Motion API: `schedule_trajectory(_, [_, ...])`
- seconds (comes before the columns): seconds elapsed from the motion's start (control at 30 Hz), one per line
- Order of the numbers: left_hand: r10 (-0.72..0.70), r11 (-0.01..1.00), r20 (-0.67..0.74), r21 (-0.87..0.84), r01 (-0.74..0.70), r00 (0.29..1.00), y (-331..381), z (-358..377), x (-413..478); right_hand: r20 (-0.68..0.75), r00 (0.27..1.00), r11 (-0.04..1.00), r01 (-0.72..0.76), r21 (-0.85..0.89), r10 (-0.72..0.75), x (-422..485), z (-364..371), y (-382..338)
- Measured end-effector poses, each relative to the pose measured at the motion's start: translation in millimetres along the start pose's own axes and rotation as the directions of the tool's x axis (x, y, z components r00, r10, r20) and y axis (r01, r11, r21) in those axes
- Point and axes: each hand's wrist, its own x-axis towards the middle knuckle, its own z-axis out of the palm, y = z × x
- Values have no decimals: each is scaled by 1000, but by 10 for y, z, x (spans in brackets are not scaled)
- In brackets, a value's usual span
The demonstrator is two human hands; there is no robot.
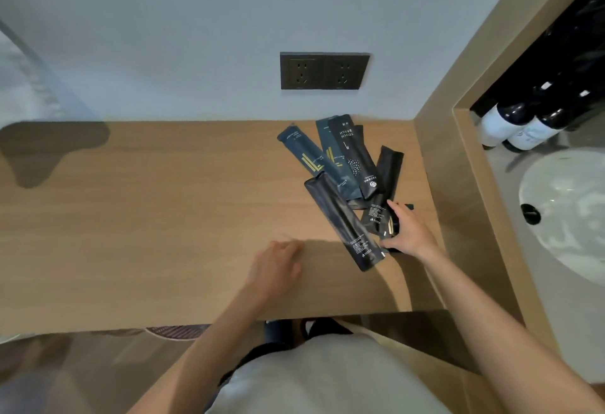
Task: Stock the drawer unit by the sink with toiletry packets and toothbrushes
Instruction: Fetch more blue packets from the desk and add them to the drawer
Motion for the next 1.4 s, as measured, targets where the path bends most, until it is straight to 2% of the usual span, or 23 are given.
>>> schedule_trajectory(0.1, [16,998,-27,64,-14,1000,-44,-12,17,21,1000,995,-11,-100,13,-24,-42,-87])
schedule_trajectory(0.2, [-3,998,-21,58,5,1000,-64,-28,39,-124,990,990,56,-132,-72,-46,-136,-374])
schedule_trajectory(0.3, [-32,998,-18,47,33,999,-28,-56,40,-266,933,970,242,-31,-241,34,-237,-806])
schedule_trajectory(0.4, [-65,998,-5,-7,65,998,-12,-7,13,-183,936,939,326,115,-302,267,-265,-1109])
schedule_trajectory(0.53, [-100,991,-4,-94,99,995,-33,55,8,-7,961,955,277,101,-278,622,-180,-1194])
schedule_trajectory(0.6, [-117,983,4,-143,116,993,-49,74,22,15,963,962,270,44,-270,743,-124,-1173])
schedule_trajectory(0.8, [-157,971,38,-176,161,987,-67,89,73,-86,986,987,139,-76,-146,846,-79,-1194])
schedule_trajectory(0.93, [-165,962,34,-214,169,986,-102,115,111,-151,980,987,111,-116,-128,830,-88,-1267])
schedule_trajectory(1.03, [-169,958,30,-231,171,985,-112,109,123,-177,982,998,62,-16,-64,833,-87,-1268])
schedule_trajectory(1.17, [-178,950,43,-254,183,983,-73,44,120,-72,996,985,-48,167,61,817,-109,-1222])
schedule_trajectory(1.27, [-180,945,82,-261,195,980,-81,33,123,-36,999,979,36,201,-30,787,-144,-1200])
schedule_trajectory(1.4, [-145,937,141,-299,182,979,-66,-38,122,-60,995,919,101,380,-84,651,-280,-1186])
